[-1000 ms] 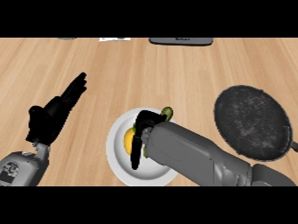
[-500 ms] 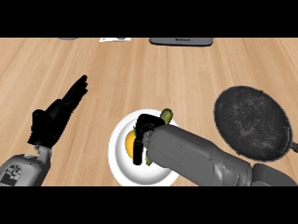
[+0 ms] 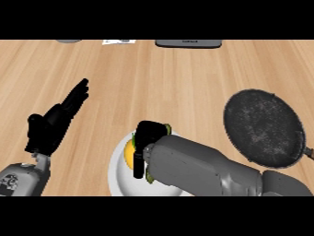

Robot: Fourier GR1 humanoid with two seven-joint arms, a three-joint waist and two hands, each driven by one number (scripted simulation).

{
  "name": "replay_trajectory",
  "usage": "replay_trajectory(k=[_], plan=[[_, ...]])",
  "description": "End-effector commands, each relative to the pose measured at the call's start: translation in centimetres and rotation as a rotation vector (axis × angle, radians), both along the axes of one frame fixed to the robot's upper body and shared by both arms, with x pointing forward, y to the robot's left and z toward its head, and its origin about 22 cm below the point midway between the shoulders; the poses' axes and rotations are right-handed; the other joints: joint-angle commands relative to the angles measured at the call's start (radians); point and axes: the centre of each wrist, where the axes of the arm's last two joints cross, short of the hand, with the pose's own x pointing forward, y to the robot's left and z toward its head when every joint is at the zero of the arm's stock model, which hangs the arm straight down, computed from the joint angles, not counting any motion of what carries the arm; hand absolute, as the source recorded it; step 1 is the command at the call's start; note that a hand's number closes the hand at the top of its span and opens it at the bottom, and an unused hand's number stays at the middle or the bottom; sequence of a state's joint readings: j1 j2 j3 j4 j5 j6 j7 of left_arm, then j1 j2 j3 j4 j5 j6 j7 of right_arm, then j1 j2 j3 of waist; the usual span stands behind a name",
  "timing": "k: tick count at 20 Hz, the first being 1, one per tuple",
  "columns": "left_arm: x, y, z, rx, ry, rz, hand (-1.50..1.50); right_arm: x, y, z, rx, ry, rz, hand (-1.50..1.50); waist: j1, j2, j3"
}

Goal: Pick the lemon from the plate and place it in the pan

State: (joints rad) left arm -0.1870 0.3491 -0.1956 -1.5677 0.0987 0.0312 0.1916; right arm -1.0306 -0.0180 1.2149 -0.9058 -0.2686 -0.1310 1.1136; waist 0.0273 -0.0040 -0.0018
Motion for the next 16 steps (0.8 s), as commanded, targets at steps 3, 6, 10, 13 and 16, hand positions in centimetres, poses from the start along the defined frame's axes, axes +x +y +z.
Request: replay_trajectory(k=[3,6,10,13,16], plan=[[-0.5,0.8,-0.5,0.000,0.018,0.043,0.00,-2.2,1.4,0.0,0.023,-0.379,-0.094,1.50,-0.050,-0.026,0.002],[-0.6,2.1,-0.8,0.014,0.036,0.073,0.00,-2.8,1.9,0.5,0.036,-0.546,-0.074,1.50,-0.072,-0.038,0.001],[-0.9,2.4,-1.6,0.008,0.062,0.094,0.00,-2.1,2.5,1.6,-0.002,-0.793,-0.021,1.50,-0.091,-0.048,0.000],[-1.5,3.1,-2.1,0.015,0.058,0.116,0.00,-2.1,3.7,4.3,0.049,-0.908,-0.014,1.50,-0.103,-0.057,0.002],[-1.3,2.5,-1.6,0.012,0.040,0.114,0.00,-1.7,3.5,5.4,0.058,-0.963,-0.055,1.50,-0.116,-0.051,0.003]])
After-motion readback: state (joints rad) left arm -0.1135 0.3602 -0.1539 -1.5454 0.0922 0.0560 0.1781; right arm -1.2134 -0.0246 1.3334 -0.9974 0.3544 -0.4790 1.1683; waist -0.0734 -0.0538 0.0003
